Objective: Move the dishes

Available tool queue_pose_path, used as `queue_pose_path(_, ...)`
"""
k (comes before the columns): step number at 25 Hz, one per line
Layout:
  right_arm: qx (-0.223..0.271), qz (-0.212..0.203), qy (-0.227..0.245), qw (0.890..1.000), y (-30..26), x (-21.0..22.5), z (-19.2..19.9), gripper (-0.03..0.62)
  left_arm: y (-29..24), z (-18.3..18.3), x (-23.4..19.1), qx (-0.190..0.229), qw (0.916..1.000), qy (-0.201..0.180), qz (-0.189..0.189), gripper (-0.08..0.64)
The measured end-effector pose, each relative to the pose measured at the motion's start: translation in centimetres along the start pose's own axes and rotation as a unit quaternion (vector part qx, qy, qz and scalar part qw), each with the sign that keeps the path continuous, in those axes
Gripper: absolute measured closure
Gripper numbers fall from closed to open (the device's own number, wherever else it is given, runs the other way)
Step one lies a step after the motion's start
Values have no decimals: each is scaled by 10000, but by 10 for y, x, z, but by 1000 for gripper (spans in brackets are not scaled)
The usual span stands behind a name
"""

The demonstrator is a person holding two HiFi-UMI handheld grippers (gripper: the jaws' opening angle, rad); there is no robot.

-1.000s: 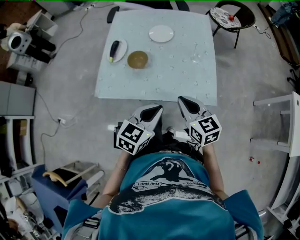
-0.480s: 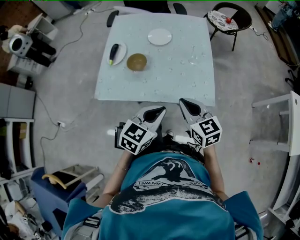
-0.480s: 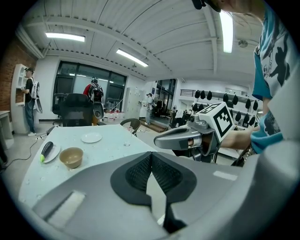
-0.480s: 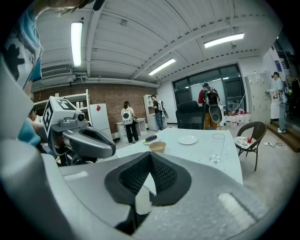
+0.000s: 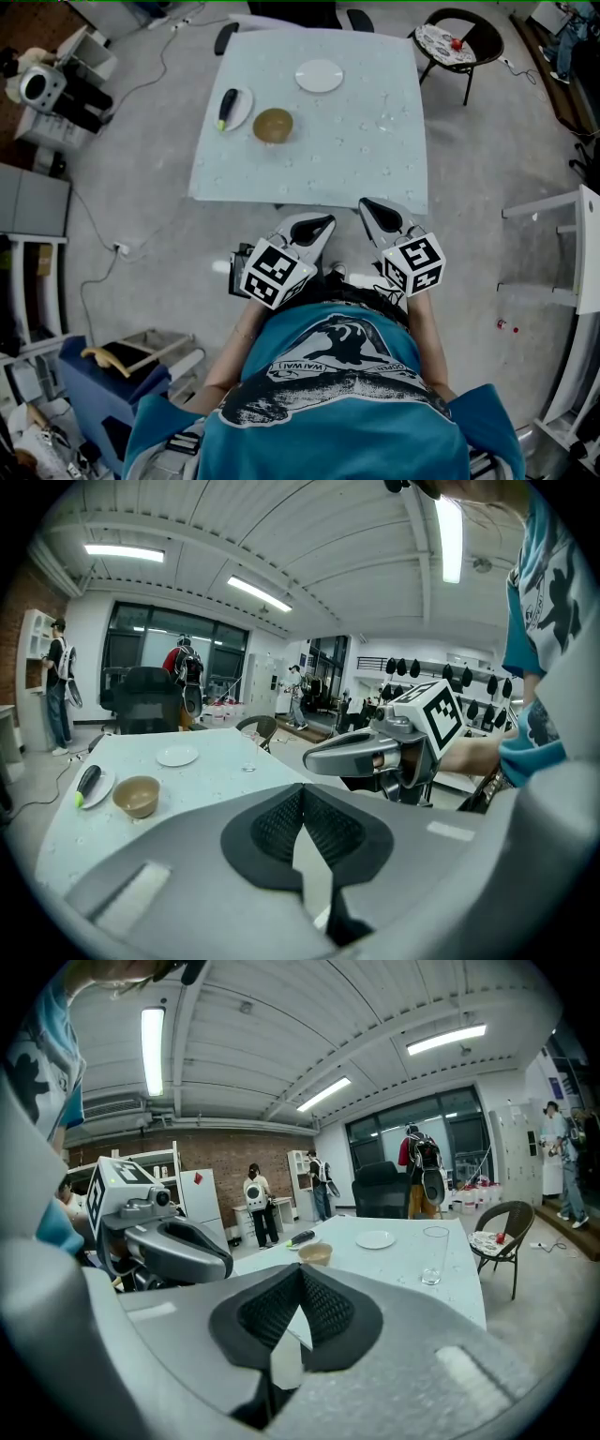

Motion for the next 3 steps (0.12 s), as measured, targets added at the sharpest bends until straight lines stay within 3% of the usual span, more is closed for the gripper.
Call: queue_pose_path(3,-32,-4,15,10000,1,0,1,591,0,1,1,-9,10000,-3,-2,549)
Point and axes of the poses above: the fingertips, and each gripper's own axes: y backward along the fingers, x to its right, z out of its underside, the point moved 8 cm from there along y, backward along the fingers, and after that the axes turned 13 degrees about x, right-handed, at the moved point
